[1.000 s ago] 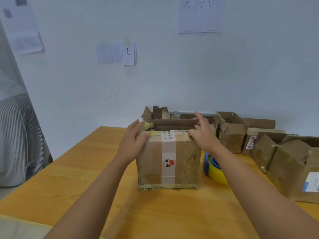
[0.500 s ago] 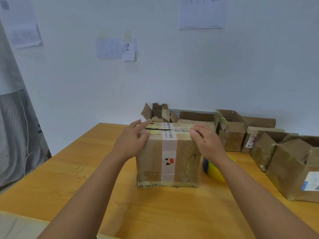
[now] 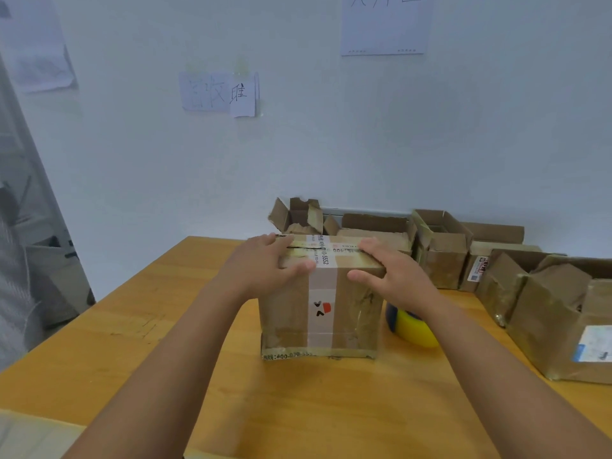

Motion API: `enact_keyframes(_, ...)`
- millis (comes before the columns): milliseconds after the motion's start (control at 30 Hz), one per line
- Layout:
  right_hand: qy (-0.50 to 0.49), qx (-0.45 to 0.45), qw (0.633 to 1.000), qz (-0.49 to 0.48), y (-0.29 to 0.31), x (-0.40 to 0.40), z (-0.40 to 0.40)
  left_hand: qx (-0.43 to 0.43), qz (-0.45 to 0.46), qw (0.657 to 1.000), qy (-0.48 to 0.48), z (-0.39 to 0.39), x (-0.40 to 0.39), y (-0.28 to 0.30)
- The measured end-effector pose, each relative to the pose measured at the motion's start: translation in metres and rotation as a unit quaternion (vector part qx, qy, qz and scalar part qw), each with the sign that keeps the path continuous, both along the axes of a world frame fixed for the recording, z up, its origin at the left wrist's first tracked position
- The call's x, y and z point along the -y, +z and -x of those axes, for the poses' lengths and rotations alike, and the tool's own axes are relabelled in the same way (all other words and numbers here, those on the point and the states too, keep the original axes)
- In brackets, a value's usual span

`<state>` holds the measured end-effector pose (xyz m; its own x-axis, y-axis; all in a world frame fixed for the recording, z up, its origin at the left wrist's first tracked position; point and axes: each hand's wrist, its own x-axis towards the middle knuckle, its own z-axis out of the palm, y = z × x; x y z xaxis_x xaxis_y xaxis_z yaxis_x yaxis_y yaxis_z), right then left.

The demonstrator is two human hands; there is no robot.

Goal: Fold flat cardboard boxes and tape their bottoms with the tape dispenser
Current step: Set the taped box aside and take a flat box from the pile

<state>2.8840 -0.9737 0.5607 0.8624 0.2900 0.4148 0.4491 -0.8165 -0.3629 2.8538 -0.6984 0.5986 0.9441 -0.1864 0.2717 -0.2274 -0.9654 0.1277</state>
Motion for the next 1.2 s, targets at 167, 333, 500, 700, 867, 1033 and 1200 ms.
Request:
enact_keyframes(167, -0.005, -0.004, 0.999, 0.036, 0.009, -0.003, 0.004, 0.021, -0.061, 0.998, -0.002, -0.002, 0.020, -0.002)
enact_keyframes(333, -0.016, 0.003, 0.995, 0.102, 0.021, -0.006, 0.009, 0.016, -0.077, 0.996, -0.034, -0.005, 0.026, -0.005)
enact_keyframes(500, 0.042, 0.011, 0.973, 0.228, 0.035, -0.039, 0.004, 0.020, -0.108, 0.991, -0.071, -0.008, 0.027, -0.007)
enact_keyframes(700, 0.011, -0.002, 0.970, 0.241, 0.034, -0.039, 0.002, 0.013, -0.104, 0.991, -0.086, -0.011, 0.028, -0.008)
enact_keyframes(867, -0.009, -0.011, 0.972, 0.236, 0.034, -0.036, 0.007, 0.031, -0.120, 0.990, -0.069, -0.012, 0.030, -0.011)
enact_keyframes(1033, -0.055, 0.009, 0.981, 0.188, 0.021, -0.032, 0.015, 0.027, -0.112, 0.992, -0.056, -0.012, 0.029, -0.006)
enact_keyframes(1200, -0.052, 0.055, 0.980, 0.182, 0.015, -0.032, 0.017, 0.031, -0.131, 0.990, -0.041, -0.010, 0.039, -0.008)
